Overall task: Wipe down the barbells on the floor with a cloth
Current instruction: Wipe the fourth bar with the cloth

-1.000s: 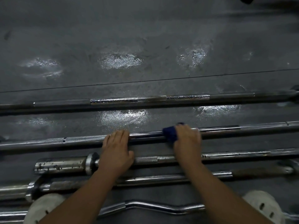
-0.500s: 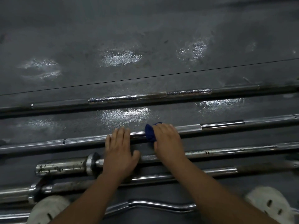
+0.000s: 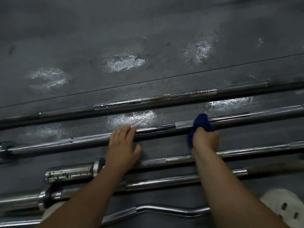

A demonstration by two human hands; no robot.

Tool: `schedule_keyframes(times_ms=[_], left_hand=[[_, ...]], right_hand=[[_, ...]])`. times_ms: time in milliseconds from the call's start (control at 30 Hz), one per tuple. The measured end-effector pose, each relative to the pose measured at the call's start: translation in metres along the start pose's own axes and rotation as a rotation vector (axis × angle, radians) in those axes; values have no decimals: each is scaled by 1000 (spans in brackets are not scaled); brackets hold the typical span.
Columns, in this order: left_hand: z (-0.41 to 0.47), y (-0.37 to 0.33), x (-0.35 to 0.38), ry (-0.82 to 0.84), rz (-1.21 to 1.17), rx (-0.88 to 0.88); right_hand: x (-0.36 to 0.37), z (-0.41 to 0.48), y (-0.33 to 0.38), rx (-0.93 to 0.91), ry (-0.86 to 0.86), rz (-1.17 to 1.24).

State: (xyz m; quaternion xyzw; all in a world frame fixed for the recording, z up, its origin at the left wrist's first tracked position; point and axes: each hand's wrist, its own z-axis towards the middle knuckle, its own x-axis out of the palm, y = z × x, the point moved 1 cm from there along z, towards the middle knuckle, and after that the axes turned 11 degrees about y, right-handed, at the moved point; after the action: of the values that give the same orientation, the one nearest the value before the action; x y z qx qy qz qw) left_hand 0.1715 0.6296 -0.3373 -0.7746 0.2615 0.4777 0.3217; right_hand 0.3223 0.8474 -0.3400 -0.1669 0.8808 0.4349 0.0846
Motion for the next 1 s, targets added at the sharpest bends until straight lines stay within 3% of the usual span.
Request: schedule_keyframes(times_ms=[33, 67, 267, 500, 600, 667, 733, 800, 933, 1000], left_hand=[[3, -2, 0, -20, 0, -15], [7, -4, -1, -33, 9, -26], [25, -11, 6, 74, 60, -24], [45, 2, -10, 28, -15, 55], [39, 3, -9, -72, -11, 119], [38, -2, -7, -116, -53, 70], [43, -9, -13, -93, -110, -32], [49, -11, -20, -18, -122, -77], [48, -6, -18, 59, -102, -59], [44, -9, -15, 44, -114, -86]], right_hand=[[22, -6, -1, 192, 85, 322], [42, -11, -6, 321, 153, 495], [67, -10, -28, 505, 514, 375], [67, -19, -9, 408, 538, 289], [65, 5, -9, 432, 342, 501], [83, -10, -6, 449, 372, 599], [99, -40, -7, 506, 529, 526], [95, -53, -5, 563, 571, 510], [72, -39, -5, 445, 394, 597], [66, -54, -1, 480, 476, 507]])
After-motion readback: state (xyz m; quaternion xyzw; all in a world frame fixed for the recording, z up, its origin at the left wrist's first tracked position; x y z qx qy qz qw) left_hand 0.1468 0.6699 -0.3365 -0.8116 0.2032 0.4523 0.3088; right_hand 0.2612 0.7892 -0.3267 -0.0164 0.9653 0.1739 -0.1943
